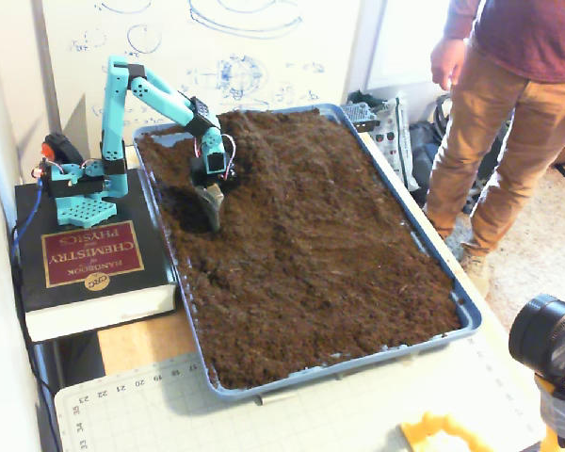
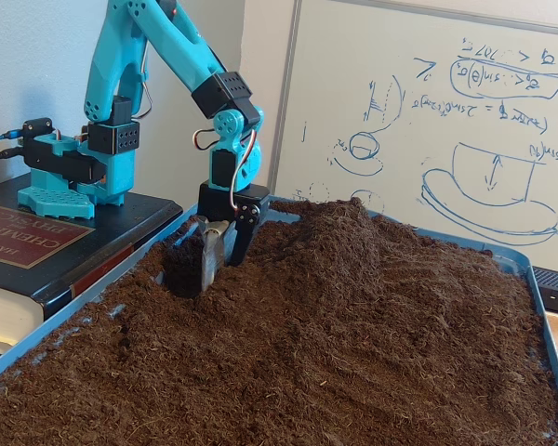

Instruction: Build a berm.

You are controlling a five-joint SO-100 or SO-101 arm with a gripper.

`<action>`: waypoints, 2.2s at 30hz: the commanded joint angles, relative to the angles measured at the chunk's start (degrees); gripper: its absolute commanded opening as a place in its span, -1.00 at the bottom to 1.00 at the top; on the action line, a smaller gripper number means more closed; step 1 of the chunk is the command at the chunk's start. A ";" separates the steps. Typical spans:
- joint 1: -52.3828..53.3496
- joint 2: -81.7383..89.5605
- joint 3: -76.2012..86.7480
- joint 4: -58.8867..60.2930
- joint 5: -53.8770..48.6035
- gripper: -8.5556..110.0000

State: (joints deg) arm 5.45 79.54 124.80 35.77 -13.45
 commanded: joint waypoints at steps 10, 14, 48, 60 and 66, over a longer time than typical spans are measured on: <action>-0.18 1.58 -11.25 -0.79 0.62 -0.85; 0.18 2.29 -12.39 -0.79 0.62 -0.85; 1.58 11.60 -12.83 -0.70 0.70 -0.85; 2.02 13.01 -14.85 -0.70 0.70 -0.85; 2.11 14.06 -15.21 -0.70 0.70 -0.85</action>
State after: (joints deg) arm 6.50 86.84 116.02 35.68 -13.54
